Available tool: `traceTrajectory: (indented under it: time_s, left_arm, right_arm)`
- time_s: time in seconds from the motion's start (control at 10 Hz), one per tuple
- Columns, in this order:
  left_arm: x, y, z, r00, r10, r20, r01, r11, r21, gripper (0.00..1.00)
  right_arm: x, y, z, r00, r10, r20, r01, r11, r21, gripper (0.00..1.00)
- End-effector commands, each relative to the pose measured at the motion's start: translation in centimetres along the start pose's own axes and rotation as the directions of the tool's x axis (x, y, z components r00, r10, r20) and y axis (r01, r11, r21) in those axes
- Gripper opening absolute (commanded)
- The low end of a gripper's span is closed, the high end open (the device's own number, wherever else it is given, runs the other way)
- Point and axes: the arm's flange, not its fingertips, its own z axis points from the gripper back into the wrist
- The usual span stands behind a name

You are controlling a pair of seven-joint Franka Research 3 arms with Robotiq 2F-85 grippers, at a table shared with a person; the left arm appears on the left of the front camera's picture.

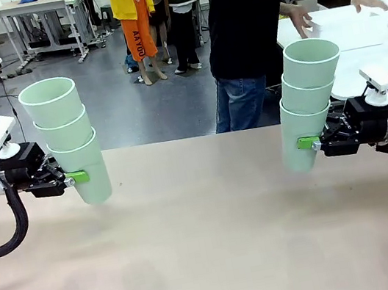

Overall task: Stack the cups and store them in the basket.
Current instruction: Place the stack of Reusable plastic cups into the Pantry Basket.

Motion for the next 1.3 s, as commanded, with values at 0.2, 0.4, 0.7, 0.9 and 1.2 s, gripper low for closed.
traceTrajectory:
  time_s: [0.2, 0.4, 0.7, 0.9, 1.2]
  left_arm:
    - [0.45, 0.05, -0.08, 1.0, -0.013, 0.006, 0.013, 1.0, 0.0, 0.87]
    - [0.45, 0.05, -0.08, 1.0, -0.013, 0.006, 0.013, 1.0, 0.0, 0.87]
    - [0.45, 0.05, -0.08, 1.0, -0.013, 0.006, 0.013, 1.0, 0.0, 0.87]
    - [0.45, 0.05, -0.08, 1.0, -0.013, 0.006, 0.013, 1.0, 0.0, 0.87]
    - [0.45, 0.05, -0.08, 1.0, -0.013, 0.006, 0.013, 1.0, 0.0, 0.87]
  right_arm:
    - [0.31, 0.0, -0.12, 1.0, 0.012, 0.0, -0.012, 1.0, 0.001, 0.87]
    - [0.31, 0.0, -0.12, 1.0, 0.012, 0.0, -0.012, 1.0, 0.001, 0.87]
    - [0.31, 0.0, -0.12, 1.0, 0.012, 0.0, -0.012, 1.0, 0.001, 0.87]
    - [0.31, 0.0, -0.12, 1.0, 0.012, 0.0, -0.012, 1.0, 0.001, 0.87]
    - [0.31, 0.0, -0.12, 1.0, 0.012, 0.0, -0.012, 1.0, 0.001, 0.87]
